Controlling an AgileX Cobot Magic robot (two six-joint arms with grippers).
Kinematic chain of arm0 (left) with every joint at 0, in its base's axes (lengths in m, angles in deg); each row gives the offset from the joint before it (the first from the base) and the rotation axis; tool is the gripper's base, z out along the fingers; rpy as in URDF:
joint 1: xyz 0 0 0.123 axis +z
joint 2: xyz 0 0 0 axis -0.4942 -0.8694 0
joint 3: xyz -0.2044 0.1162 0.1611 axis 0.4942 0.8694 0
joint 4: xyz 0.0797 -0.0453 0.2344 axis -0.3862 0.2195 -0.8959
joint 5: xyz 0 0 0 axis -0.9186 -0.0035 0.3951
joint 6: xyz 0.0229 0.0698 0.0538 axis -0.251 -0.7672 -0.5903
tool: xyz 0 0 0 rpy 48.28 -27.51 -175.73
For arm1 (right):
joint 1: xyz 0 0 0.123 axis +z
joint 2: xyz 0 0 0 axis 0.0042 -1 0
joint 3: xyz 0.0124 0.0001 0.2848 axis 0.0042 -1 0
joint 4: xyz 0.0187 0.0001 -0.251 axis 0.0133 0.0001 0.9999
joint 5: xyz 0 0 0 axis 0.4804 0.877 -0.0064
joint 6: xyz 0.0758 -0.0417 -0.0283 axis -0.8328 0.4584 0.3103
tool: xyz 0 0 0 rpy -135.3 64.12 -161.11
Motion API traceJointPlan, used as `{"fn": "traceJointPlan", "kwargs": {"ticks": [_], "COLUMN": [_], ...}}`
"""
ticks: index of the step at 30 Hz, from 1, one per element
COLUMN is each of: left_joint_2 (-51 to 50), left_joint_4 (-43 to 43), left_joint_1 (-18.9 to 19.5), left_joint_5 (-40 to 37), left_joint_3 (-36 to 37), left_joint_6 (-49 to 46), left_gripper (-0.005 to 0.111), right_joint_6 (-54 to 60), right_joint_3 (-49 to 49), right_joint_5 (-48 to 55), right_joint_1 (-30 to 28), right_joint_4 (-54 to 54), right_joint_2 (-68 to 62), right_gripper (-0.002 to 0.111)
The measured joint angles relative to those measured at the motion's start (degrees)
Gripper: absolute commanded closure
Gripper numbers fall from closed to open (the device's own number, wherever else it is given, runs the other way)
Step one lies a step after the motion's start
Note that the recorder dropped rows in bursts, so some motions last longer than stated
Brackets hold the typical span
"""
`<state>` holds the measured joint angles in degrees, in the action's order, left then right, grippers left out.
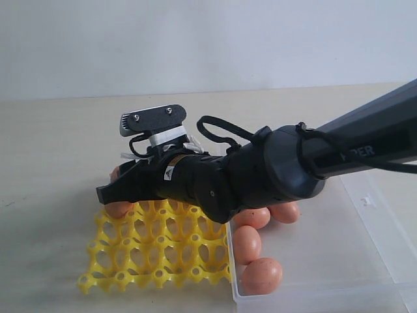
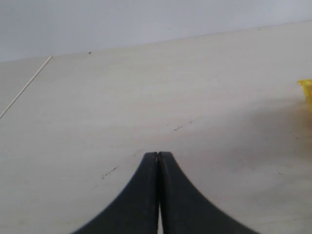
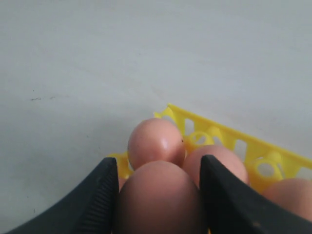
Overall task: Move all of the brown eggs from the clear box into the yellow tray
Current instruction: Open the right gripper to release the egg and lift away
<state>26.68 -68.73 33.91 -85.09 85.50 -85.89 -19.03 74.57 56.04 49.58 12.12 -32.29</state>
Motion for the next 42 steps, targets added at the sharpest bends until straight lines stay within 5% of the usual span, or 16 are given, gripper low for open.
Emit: {"fn": "traceJointPlan", "kwargs": {"ticks": [7,11,20,23,28,38,42], "left_joint_2": [0.00,0.00,0.00,0.00,0.00,0.00,0.00], "left_joint_4": [0.00,0.00,0.00,0.00,0.00,0.00,0.00], "left_joint_1": [0.00,0.00,0.00,0.00,0.00,0.00,0.00], "left_joint_5": [0.00,0.00,0.00,0.00,0.00,0.00,0.00], "left_joint_3": [0.00,0.00,0.00,0.00,0.00,0.00,0.00], "left_joint_6": [0.00,0.00,0.00,0.00,0.00,0.00,0.00], "left_gripper": [0.107,0.107,0.107,0.107,0.107,0.107,0.107], "right_joint_6": [0.00,0.00,0.12,0.95,10.32,21.52,20.13], "right_joint_3": [0.00,0.00,0.00,0.00,0.00,-1.71,-3.23], "right_joint_5": [-0.21,-0.25,-0.47,0.92,7.29,26.18,31.01], "right_joint_1": [0.00,0.00,0.00,0.00,0.02,-2.58,-7.59], "right_joint_4": [0.00,0.00,0.00,0.00,0.00,0.95,3.37], "right_joint_2": [0.00,0.00,0.00,0.86,6.66,20.57,22.46], "right_gripper": [0.063,0.050,0.050,0.065,0.108,0.108,0.096]}}
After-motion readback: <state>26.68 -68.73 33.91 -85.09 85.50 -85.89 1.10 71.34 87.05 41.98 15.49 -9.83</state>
